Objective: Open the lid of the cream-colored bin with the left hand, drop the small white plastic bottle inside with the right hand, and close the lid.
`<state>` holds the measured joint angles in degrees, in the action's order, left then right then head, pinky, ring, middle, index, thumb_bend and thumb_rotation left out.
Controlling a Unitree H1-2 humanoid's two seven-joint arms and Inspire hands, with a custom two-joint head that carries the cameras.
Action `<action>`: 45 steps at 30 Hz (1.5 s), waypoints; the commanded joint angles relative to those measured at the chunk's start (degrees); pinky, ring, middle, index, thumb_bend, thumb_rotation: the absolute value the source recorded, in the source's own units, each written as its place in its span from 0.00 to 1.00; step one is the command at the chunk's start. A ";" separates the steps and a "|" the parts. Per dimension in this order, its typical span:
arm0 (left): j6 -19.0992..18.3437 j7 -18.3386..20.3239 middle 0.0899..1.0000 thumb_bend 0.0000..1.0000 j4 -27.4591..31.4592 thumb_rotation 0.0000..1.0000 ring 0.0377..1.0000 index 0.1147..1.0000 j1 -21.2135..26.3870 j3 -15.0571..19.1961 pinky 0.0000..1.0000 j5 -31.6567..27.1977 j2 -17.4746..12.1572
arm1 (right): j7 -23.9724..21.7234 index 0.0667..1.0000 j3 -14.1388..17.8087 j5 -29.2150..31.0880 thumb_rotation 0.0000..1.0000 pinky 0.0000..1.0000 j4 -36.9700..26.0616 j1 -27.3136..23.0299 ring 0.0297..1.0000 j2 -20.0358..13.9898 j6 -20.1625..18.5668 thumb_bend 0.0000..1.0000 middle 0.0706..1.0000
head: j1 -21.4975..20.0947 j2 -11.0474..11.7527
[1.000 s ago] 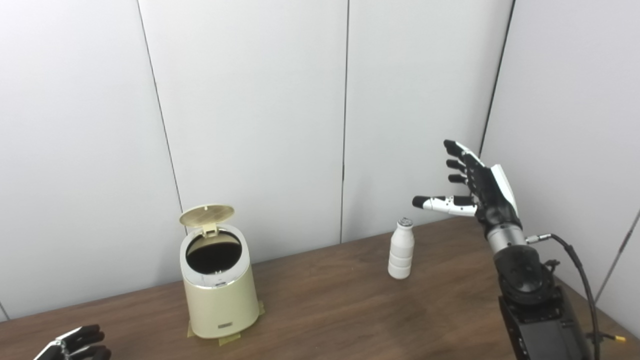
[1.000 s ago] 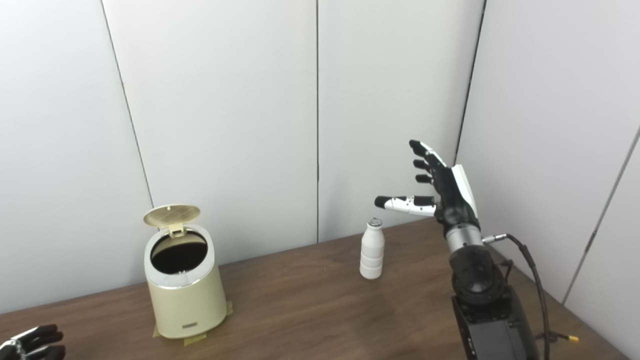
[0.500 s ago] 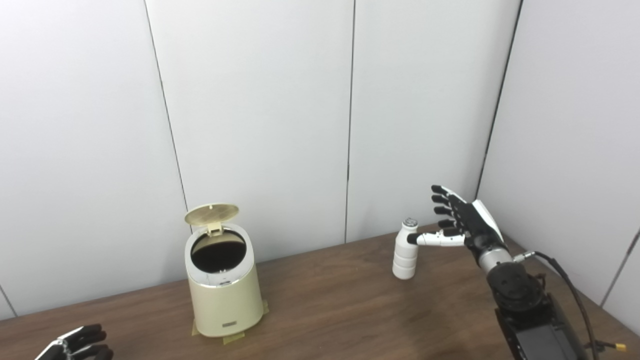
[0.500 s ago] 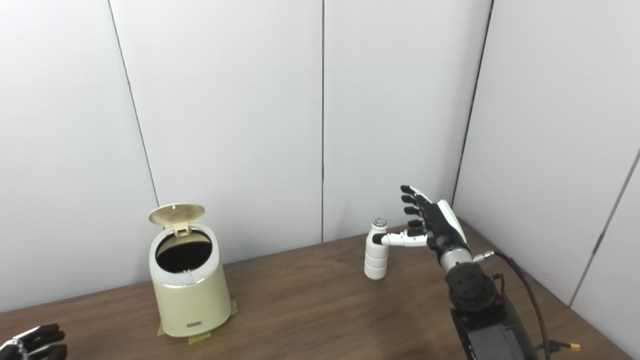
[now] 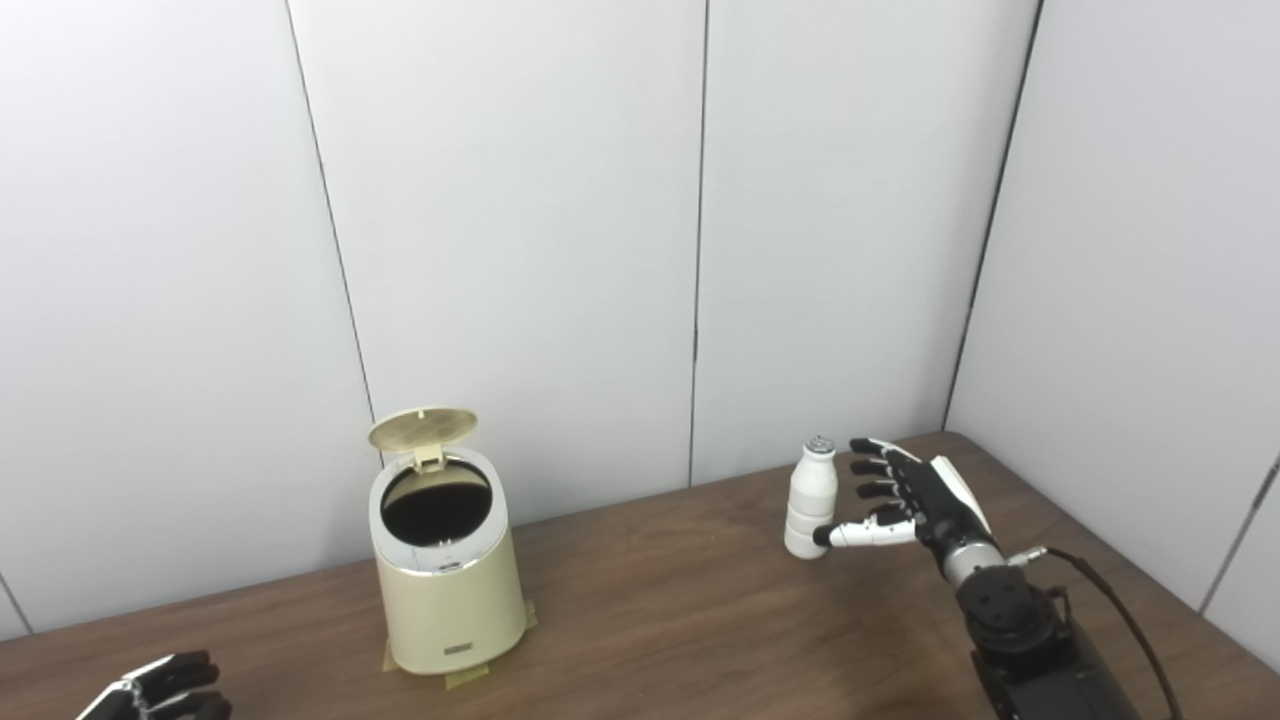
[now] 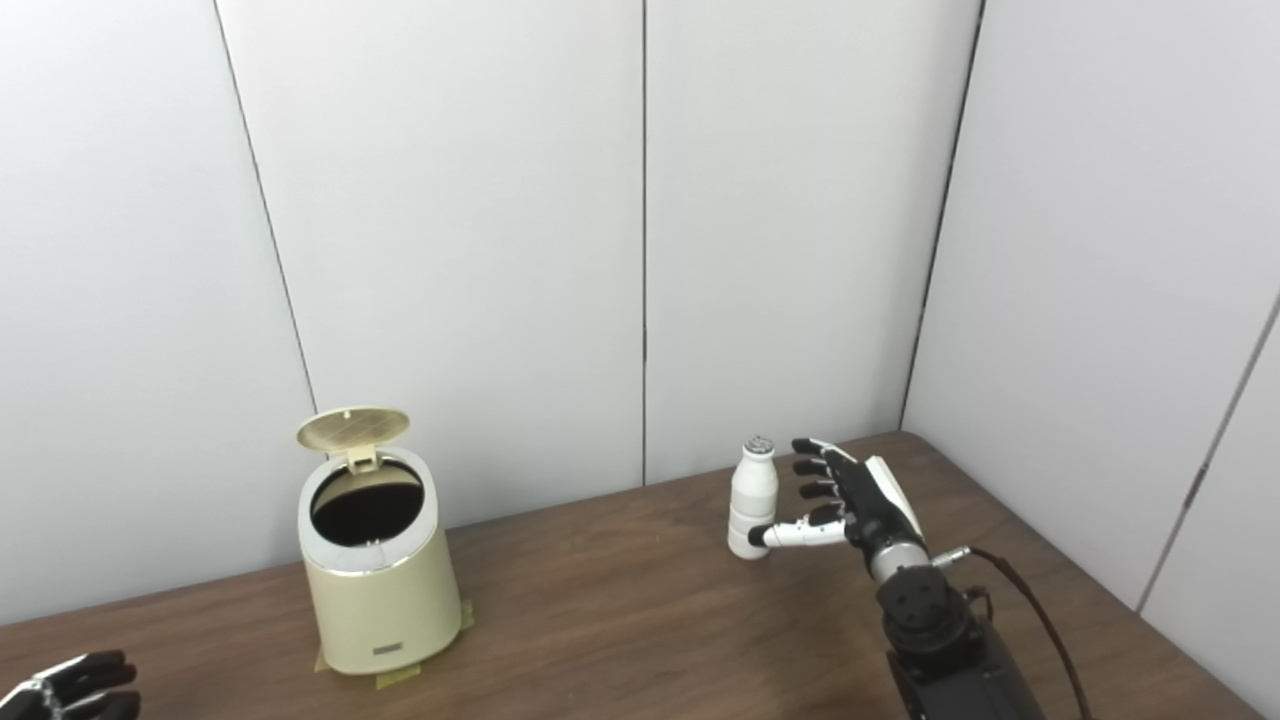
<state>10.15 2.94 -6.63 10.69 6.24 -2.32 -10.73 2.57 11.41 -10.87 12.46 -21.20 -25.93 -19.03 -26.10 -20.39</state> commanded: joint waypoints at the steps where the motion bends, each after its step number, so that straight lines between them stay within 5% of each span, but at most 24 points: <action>1: 0.82 0.12 0.66 0.60 1.96 0.25 0.63 0.66 1.55 0.03 0.55 -0.28 -0.45 | 1.78 0.81 -0.15 -0.85 0.08 0.66 -0.20 -2.53 0.75 -0.75 2.84 0.81 0.78 | -0.03 0.01; 11: 0.09 -0.12 0.66 0.57 2.73 0.24 0.64 0.67 1.25 -0.39 0.56 0.61 -0.30 | 5.35 0.76 -1.21 -1.06 0.12 0.64 5.80 -3.71 0.70 0.34 7.45 0.82 0.72 | 0.49 -0.32; 33: -2.14 0.20 0.70 0.50 5.15 0.15 0.68 0.71 0.13 -0.88 0.62 0.70 -0.38 | 7.50 0.76 -2.24 -2.25 0.10 0.67 6.52 -5.94 0.73 1.79 8.07 0.80 0.74 | 0.64 -0.80; 37: 1.31 -0.57 0.71 0.48 2.89 0.19 0.67 0.73 0.58 -1.47 0.56 3.93 -1.16 | 8.37 0.75 -2.11 -2.16 0.08 0.66 7.14 -6.41 0.72 2.03 9.04 0.80 0.73 | 0.64 -0.80; 40: 2.53 -0.90 0.71 0.48 2.03 0.22 0.65 0.73 0.83 -1.48 0.53 5.00 -1.27 | 10.68 0.71 -1.92 -2.67 0.02 0.62 8.47 -6.69 0.68 2.29 11.77 0.79 0.69 | 0.64 -0.80; 41: 2.26 -1.06 0.71 0.46 2.31 0.16 0.65 0.73 0.77 -1.40 0.52 5.31 -1.23 | 11.59 0.65 -1.59 -2.46 0.01 0.51 9.01 -6.83 0.57 2.50 12.74 0.65 0.55 | 0.71 -1.15; 45: 1.45 -1.67 0.70 0.45 3.56 0.14 0.64 0.73 0.51 -1.43 0.53 7.17 -1.25 | 15.51 0.50 -0.97 -2.65 0.00 0.33 12.58 -7.56 0.37 2.69 18.17 0.53 0.40 | 0.73 -1.23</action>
<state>10.17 2.17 -5.24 9.08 4.75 4.16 -11.17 16.11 9.80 -12.95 25.50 -25.69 -22.03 -5.02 -25.31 -21.62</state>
